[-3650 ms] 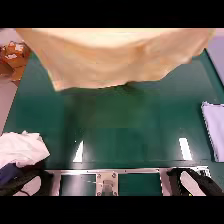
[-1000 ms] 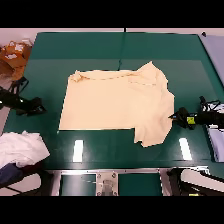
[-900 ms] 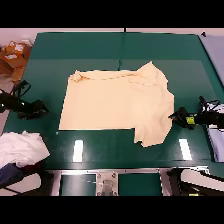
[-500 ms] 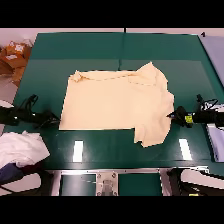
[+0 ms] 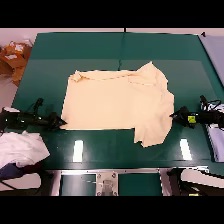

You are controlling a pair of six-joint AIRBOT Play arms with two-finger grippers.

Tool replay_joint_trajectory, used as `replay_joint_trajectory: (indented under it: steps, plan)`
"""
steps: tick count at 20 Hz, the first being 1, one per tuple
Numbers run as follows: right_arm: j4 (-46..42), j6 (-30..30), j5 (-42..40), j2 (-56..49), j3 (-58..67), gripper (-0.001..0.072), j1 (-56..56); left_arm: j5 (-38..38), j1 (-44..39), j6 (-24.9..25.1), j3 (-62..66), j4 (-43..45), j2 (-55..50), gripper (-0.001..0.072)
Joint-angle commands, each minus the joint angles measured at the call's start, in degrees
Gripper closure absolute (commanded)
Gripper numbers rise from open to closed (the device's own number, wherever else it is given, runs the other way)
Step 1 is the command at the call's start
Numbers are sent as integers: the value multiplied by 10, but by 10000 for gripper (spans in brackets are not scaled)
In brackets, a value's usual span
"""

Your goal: Fold the shirts.

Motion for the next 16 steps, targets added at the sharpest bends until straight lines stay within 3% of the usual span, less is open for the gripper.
replay_joint_trajectory:
  steps: [1,4,8,12,13,15,16]
  plan:
    - [-32,-1,25,0,-3,282,-14,-8,1,10,21,-16,-2,685]
    - [-31,-1,33,-3,-12,241,-5,-19,1,10,21,-15,-2,685]
    - [-37,0,60,-8,-31,241,-3,-18,1,10,21,-15,-2,685]
    - [-32,-1,35,-10,-35,261,-2,-17,1,10,21,-15,-2,685]
    - [-28,-3,25,-10,-35,357,-2,-17,1,10,21,-16,-2,685]
    - [-4,-32,17,-10,-34,634,-2,-19,1,10,24,-16,-1,685]
    - [25,-45,21,-10,-29,688,-2,-31,1,10,34,-19,0,686]
